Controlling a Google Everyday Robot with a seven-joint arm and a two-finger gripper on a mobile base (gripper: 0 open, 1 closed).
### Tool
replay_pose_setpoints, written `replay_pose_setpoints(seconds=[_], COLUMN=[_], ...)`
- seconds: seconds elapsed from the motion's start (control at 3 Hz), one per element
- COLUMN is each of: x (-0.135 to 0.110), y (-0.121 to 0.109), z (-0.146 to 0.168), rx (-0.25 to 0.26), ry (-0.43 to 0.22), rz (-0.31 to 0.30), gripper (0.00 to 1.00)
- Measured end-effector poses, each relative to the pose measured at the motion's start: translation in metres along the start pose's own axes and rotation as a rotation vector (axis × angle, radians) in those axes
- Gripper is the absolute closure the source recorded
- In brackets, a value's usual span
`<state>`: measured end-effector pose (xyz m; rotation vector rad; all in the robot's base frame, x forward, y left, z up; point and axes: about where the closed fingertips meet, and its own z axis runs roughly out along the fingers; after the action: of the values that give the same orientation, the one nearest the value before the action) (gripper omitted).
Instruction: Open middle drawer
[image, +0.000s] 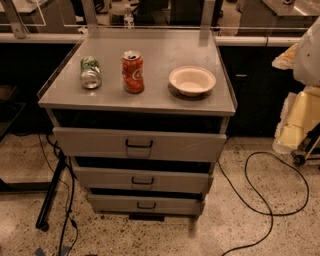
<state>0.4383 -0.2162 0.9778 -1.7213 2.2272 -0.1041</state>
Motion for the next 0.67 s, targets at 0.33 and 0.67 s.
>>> replay_pose_setpoints(seconds=[0.33, 0.67], x=[0.000, 0.002], y=[0.000, 0.019], z=[0.000, 0.014], rx=[0.000, -0.005], ry=[0.000, -0.003], rz=[0.000, -0.018], gripper=[0.00, 0.00])
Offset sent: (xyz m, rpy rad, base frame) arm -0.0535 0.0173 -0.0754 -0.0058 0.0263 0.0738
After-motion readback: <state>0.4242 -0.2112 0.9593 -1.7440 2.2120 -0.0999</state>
